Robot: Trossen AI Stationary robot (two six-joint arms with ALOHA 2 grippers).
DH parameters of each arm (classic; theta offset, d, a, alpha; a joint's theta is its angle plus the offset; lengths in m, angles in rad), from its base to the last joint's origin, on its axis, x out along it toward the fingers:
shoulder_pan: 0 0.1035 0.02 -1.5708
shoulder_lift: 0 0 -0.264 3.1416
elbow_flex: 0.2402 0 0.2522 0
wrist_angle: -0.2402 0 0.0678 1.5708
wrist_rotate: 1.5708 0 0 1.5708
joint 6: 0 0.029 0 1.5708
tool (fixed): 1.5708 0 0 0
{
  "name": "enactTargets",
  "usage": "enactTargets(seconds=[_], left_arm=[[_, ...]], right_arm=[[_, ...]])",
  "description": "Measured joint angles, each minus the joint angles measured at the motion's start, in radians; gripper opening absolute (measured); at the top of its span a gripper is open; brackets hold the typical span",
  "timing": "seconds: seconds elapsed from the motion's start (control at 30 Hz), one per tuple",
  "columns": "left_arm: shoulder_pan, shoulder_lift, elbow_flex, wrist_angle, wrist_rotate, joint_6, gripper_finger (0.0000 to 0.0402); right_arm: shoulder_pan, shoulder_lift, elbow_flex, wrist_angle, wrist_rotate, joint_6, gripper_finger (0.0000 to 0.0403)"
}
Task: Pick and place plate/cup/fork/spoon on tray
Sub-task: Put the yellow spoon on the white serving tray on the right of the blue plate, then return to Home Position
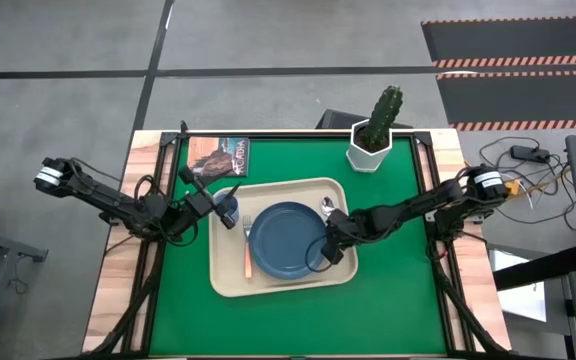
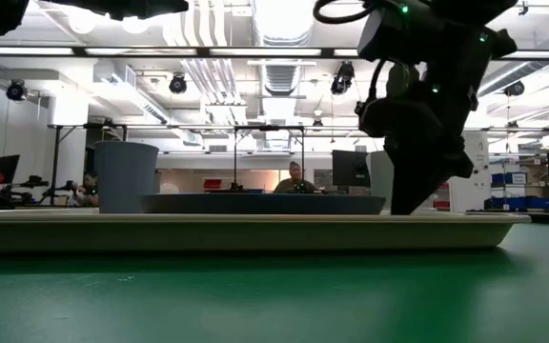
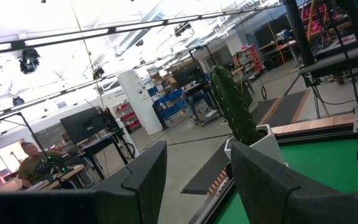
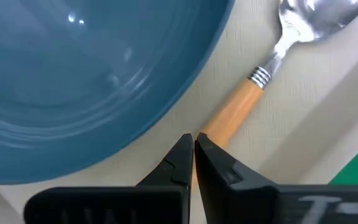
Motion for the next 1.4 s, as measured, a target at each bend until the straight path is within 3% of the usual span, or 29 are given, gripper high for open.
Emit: enactTargets(seconds=[0.43, 0.57, 0.67, 0.83, 1.0, 1.07, 1.2, 1.27, 1.4], left_arm=[[0.0, 0.0, 0.0, 0.0, 0.0, 0.0, 0.016], [0.0, 0.0, 0.0, 0.0, 0.0, 0.0, 0.016], [0.0, 0.0, 0.0, -0.001, 0.0, -0.002, 0.016], [-0.026, -0.007, -0.008, -0.03, 0.0, -0.012, 0.0154], [-0.078, -0.104, 0.014, -0.242, 0.025, -0.125, 0.0103], [-0.1, -0.168, 0.015, -0.411, 0.131, -0.199, 0.0074], [-0.104, -0.317, 0.01, -0.81, 0.526, -0.342, 0.0019], [-0.105, -0.381, -0.009, -0.977, 0.669, -0.367, 0.0005], [-0.104, -0.495, -0.053, -1.068, 0.703, -0.44, 0.0009]], right_arm=[[0.006, -0.029, 0.038, -0.02, 0.005, -0.007, 0.0008], [0.036, -0.073, 0.038, -0.019, 0.072, -0.062, 0.0008], [0.052, -0.103, 0.026, 0.066, 0.081, -0.2, 0.0008], [0.081, -0.142, -0.043, 0.362, 0.072, -0.566, 0.0008], [0.06, -0.225, -0.123, 0.557, 0.071, -0.798, 0.0008], [0.046, -0.274, -0.154, 0.601, 0.073, -0.87, 0.0008], [0.035, -0.371, -0.25, 0.758, 0.073, -1.035, 0.0008], [0.032, -0.418, -0.307, 0.835, 0.078, -1.086, 0.0008], [0.013, -0.523, -0.412, 0.897, 0.08, -1.122, 0.0008]])
